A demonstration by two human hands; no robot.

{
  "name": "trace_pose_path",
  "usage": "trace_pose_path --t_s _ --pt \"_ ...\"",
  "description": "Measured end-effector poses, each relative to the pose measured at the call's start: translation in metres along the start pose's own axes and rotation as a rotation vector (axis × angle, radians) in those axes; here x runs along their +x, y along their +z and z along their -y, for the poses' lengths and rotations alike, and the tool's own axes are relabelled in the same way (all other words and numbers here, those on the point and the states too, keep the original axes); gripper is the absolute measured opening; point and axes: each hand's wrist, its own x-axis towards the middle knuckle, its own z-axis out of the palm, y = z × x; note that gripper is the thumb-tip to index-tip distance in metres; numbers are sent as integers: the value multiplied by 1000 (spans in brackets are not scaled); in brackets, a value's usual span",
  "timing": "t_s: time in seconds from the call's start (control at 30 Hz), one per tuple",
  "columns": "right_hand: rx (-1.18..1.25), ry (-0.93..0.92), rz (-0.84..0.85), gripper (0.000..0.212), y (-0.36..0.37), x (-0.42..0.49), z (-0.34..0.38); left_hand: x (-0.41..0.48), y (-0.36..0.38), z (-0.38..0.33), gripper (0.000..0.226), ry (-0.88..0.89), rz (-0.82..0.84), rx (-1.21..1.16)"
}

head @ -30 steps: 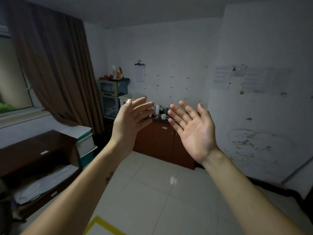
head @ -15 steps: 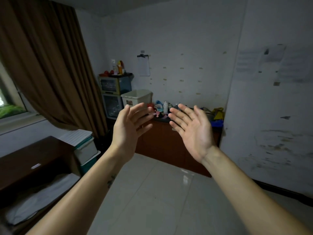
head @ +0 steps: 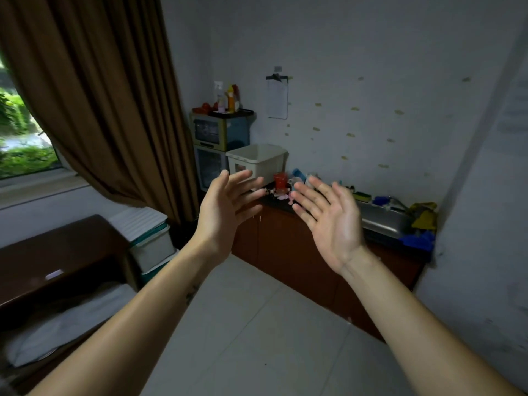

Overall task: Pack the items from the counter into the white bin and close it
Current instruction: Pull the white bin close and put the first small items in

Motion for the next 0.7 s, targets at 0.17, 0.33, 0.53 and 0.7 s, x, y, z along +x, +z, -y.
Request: trace_pose_path --t_s 0.17,0.33,0.53,0.7 --pt "-1 16 -20 48 -22 102 -43 100 -27 35 51 -4 14 15" --pt "-26 34 -71 47 -29 211 -92 214 -72 63 53 -59 11 -78" --pt "-51 6 -143 44 -34 342 -120 360 -96 78 53 -82 66 -93" --pt "-72 -17 -155 45 -49 427 -129 445 -106 95 50 -111 93 -130"
